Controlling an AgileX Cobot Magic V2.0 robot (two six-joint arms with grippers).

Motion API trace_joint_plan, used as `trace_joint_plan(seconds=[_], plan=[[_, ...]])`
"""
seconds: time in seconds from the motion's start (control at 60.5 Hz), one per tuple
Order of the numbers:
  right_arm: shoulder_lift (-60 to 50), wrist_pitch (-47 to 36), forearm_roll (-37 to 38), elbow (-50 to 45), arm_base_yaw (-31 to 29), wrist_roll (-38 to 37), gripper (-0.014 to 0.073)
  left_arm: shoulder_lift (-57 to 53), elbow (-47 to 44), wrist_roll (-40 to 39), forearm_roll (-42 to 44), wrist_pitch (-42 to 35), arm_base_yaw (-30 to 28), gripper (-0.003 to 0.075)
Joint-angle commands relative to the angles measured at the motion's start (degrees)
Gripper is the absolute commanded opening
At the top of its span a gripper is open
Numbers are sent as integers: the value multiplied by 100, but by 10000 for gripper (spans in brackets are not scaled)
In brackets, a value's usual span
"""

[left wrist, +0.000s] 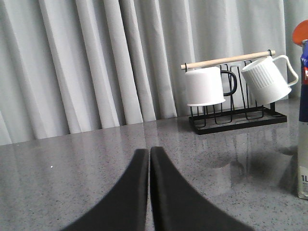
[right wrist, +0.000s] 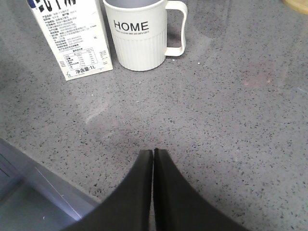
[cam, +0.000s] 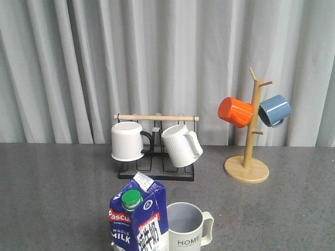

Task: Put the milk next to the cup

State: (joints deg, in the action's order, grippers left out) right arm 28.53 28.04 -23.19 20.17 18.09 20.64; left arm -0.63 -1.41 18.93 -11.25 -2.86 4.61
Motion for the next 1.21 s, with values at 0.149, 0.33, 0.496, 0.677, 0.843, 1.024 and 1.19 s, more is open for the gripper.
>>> trace_joint_plan(seconds=[0.149,0.33,0.496,0.677,0.843,1.024,1.19], plan=[[18,-335,-72,172,-2,21,-5,-19,-121,16,-68,-416,0,-8],[18,-335,-72,172,-2,21,-5,-19,-121,16,-68,-403,0,-8],[18,-335,-72,172,-2,21,-5,-19,-121,16,-68,-398,0,-8],[18,-335,-72,172,-2,21,-5,-19,-121,16,-68,-386,0,-8],[18,-335,-72,172,-2,21,-5,-19,-121,16,-68,-386,0,-8],[18,-335,-64,172,-2,41,-5,-19,-121,16,-68,-386,0,-8],[-350,-357,560,172,-15,211,-5,-19,-121,16,-68,-386,0,-8]])
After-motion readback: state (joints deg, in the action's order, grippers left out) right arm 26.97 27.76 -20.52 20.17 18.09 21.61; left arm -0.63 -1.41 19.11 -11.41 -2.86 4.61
